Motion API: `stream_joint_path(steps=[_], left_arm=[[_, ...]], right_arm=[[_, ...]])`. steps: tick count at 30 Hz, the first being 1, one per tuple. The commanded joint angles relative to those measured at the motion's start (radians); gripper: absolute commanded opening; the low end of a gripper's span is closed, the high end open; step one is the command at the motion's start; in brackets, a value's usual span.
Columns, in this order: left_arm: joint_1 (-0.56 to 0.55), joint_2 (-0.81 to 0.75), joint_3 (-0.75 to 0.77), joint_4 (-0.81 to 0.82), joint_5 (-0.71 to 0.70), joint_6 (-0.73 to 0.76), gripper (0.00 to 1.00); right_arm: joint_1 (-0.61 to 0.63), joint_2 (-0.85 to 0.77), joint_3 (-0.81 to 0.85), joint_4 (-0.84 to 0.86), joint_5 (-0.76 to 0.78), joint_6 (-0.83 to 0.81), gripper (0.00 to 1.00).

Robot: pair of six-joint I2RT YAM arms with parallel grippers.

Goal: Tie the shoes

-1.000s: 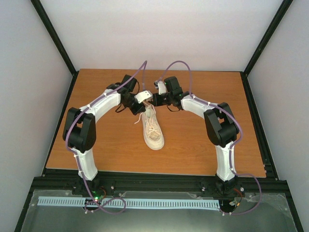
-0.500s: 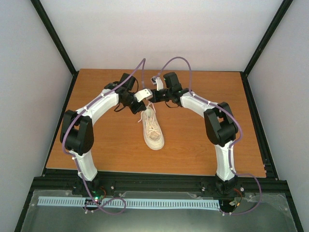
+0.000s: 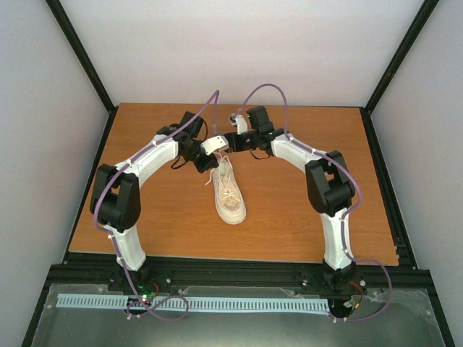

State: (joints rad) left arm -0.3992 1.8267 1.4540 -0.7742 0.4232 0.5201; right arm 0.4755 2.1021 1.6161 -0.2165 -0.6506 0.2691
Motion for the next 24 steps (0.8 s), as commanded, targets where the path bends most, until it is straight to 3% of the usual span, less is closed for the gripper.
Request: stream_joint_path(steps=[1, 4, 7, 9, 12, 14, 24], left_arm=[[0.011, -0.052, -0.001, 0.028, 0.023, 0.012, 0.01], [0.016, -0.066, -0.008, 0.043, 0.032, 0.004, 0.01], [0.017, -0.072, -0.02, 0.053, 0.04, 0.008, 0.01], [0.017, -0.067, -0.014, 0.046, 0.04, 0.012, 0.01], [0.017, -0.065, 0.001, 0.037, 0.042, 0.019, 0.01], [0.019, -0.068, 0.004, 0.031, 0.051, 0.028, 0.01], [0.029, -0.088, 0.007, -0.003, 0.088, 0.05, 0.01]], right_arm=[[-0.066, -0.168, -0.091, -0.028, -0.025, -0.225, 0.65], [-0.066, -0.27, -0.249, 0.097, -0.002, -0.426, 0.65], [-0.065, -0.376, -0.545, 0.454, -0.016, -0.629, 0.65], [-0.06, -0.403, -0.649, 0.626, -0.072, -0.818, 0.66], [-0.018, -0.377, -0.635, 0.569, -0.072, -1.149, 0.68], [0.012, -0.336, -0.578, 0.511, -0.044, -1.262, 0.67], [0.027, -0.188, -0.456, 0.583, -0.1, -1.382, 0.61]])
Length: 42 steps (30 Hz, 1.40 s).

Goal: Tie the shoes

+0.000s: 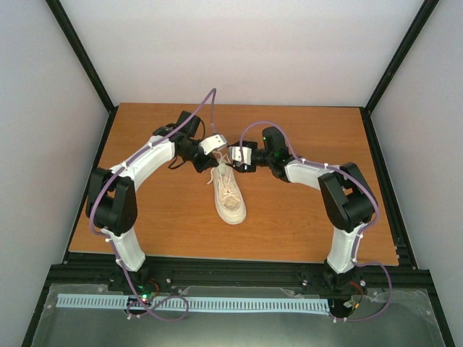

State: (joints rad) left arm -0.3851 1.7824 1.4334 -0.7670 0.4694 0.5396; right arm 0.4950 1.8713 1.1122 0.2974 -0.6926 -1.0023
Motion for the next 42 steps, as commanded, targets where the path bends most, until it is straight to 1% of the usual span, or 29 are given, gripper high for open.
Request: stream_joint_path(steps=[1, 5, 10, 11, 13, 16, 18, 21, 24, 26, 28, 29, 31, 32, 35, 36, 39, 42], left_arm=[[0.015, -0.045, 0.027, -0.013, 0.046, 0.032, 0.01], [0.021, -0.045, 0.033, -0.017, 0.054, 0.033, 0.01], [0.027, -0.041, 0.036, -0.024, 0.062, 0.033, 0.01], [0.028, -0.04, 0.036, -0.025, 0.066, 0.033, 0.01], [0.033, -0.041, 0.037, -0.026, 0.077, 0.034, 0.01], [0.041, -0.04, 0.039, -0.028, 0.091, 0.031, 0.01], [0.048, -0.041, 0.041, -0.028, 0.095, 0.027, 0.01], [0.059, -0.042, 0.044, -0.023, 0.093, 0.021, 0.01], [0.063, -0.04, 0.041, -0.01, 0.069, 0.018, 0.01], [0.063, -0.038, 0.038, -0.003, 0.061, 0.019, 0.01], [0.063, -0.034, 0.041, -0.009, 0.071, 0.029, 0.02], [0.063, -0.032, 0.044, -0.017, 0.079, 0.039, 0.09], [0.064, -0.035, 0.047, -0.035, 0.104, 0.068, 0.26], [0.063, -0.04, 0.047, -0.047, 0.119, 0.09, 0.37], [0.063, -0.061, 0.041, -0.079, 0.166, 0.163, 0.59], [0.063, -0.066, 0.038, -0.092, 0.178, 0.185, 0.64], [0.064, -0.072, 0.034, -0.112, 0.195, 0.227, 0.73], [0.058, -0.07, 0.011, -0.069, 0.216, 0.196, 0.8]], right_arm=[[0.009, 0.055, 0.059, 0.068, -0.068, -0.111, 0.61], [0.019, 0.096, 0.096, 0.071, -0.104, -0.111, 0.6], [0.04, 0.125, 0.099, 0.111, -0.109, -0.108, 0.58], [0.041, 0.127, 0.1, 0.107, -0.112, -0.111, 0.56], [0.045, 0.124, 0.099, 0.091, -0.116, -0.122, 0.45], [0.045, 0.104, 0.075, 0.075, -0.114, -0.13, 0.18], [0.045, 0.084, 0.059, 0.042, -0.108, -0.133, 0.04], [0.045, 0.04, 0.041, -0.036, -0.086, -0.113, 0.03], [0.045, -0.009, 0.065, -0.195, -0.076, -0.065, 0.03], [0.045, -0.028, 0.112, -0.327, -0.075, 0.007, 0.03], [0.045, -0.037, 0.154, -0.422, -0.058, 0.115, 0.03], [0.045, -0.038, 0.174, -0.457, -0.047, 0.169, 0.03], [0.045, -0.035, 0.216, -0.534, -0.029, 0.261, 0.03], [0.045, -0.031, 0.241, -0.572, -0.023, 0.294, 0.03], [0.045, -0.01, 0.319, -0.688, -0.023, 0.396, 0.03], [0.045, -0.001, 0.344, -0.723, -0.021, 0.426, 0.03], [0.045, 0.04, 0.442, -0.835, -0.001, 0.537, 0.03], [0.045, 0.081, 0.529, -0.927, 0.009, 0.654, 0.03]])
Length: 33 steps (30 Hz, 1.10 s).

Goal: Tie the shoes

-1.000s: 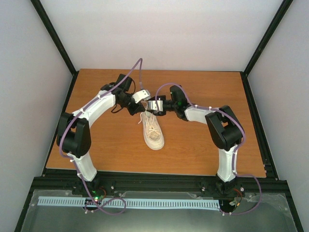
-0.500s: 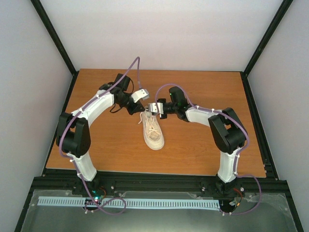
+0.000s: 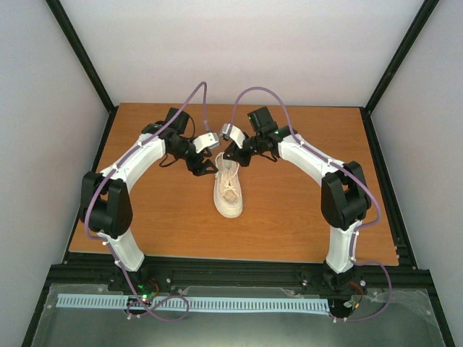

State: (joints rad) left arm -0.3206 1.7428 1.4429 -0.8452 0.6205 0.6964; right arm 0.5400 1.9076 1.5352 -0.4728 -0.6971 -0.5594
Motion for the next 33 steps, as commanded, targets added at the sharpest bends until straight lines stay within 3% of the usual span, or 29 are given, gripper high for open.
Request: stream_joint_path(steps=[1, 7, 9, 11, 14, 21, 29, 33], left_arm=[[-0.013, -0.029, -0.006, 0.028, 0.07, 0.025, 0.81], [-0.063, -0.024, -0.054, 0.206, 0.0, -0.085, 0.83], [-0.066, -0.005, -0.045, 0.229, -0.022, -0.102, 0.78], [-0.067, 0.018, -0.032, 0.236, -0.042, -0.106, 0.67], [-0.067, 0.046, -0.017, 0.227, -0.054, -0.082, 0.42], [-0.067, 0.054, -0.014, 0.177, 0.013, -0.032, 0.02], [-0.067, 0.052, -0.02, 0.174, 0.002, -0.034, 0.01], [-0.066, 0.075, -0.006, 0.215, -0.069, -0.102, 0.01]], right_arm=[[0.0, 0.051, 0.117, -0.171, 0.01, 0.244, 0.03], [0.0, 0.06, 0.089, -0.139, 0.007, 0.357, 0.03], [0.0, 0.06, 0.083, -0.136, 0.022, 0.365, 0.03], [0.0, 0.052, 0.075, -0.128, 0.019, 0.356, 0.03], [0.0, 0.054, 0.084, -0.141, 0.014, 0.332, 0.03], [-0.002, 0.088, 0.129, -0.186, 0.01, 0.296, 0.03], [-0.011, 0.099, 0.172, -0.209, -0.003, 0.257, 0.06], [-0.02, 0.111, 0.203, -0.234, 0.01, 0.255, 0.22]])
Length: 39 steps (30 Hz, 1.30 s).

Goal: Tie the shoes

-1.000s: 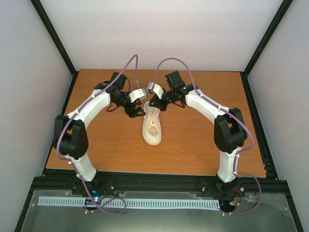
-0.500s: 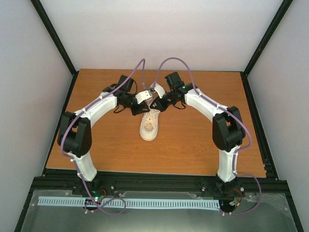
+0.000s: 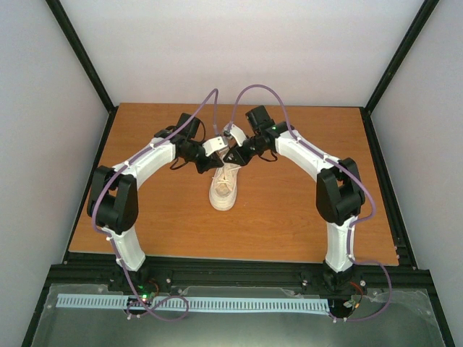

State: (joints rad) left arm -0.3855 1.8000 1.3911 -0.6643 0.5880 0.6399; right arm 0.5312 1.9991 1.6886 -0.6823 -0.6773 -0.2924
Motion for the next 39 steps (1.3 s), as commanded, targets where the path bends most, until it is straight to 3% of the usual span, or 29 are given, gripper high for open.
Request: stream_joint_path(steps=[1, 9, 13, 17, 22, 28, 39], left_arm=[[0.0, 0.027, 0.053, 0.037, -0.047, -0.055, 0.01], [0.003, 0.06, 0.059, 0.042, -0.052, -0.069, 0.01], [0.009, 0.058, 0.065, 0.052, -0.047, -0.081, 0.01], [0.011, 0.054, 0.065, 0.055, -0.041, -0.082, 0.01], [0.017, 0.047, 0.063, 0.056, -0.035, -0.081, 0.01], [0.017, 0.045, 0.065, 0.054, -0.03, -0.084, 0.01], [0.019, 0.04, 0.061, 0.045, -0.026, -0.079, 0.01]], right_arm=[[-0.015, 0.019, 0.053, -0.03, -0.001, -0.003, 0.25], [-0.028, -0.119, -0.054, 0.056, 0.096, 0.033, 0.38], [-0.028, -0.173, -0.118, 0.134, 0.175, 0.079, 0.49], [-0.023, -0.237, -0.257, 0.29, 0.159, 0.163, 0.47], [0.015, -0.344, -0.573, 0.705, 0.111, 0.309, 0.34], [0.035, -0.273, -0.652, 0.981, 0.15, 0.462, 0.36], [0.034, -0.144, -0.592, 1.033, 0.303, 0.513, 0.33]])
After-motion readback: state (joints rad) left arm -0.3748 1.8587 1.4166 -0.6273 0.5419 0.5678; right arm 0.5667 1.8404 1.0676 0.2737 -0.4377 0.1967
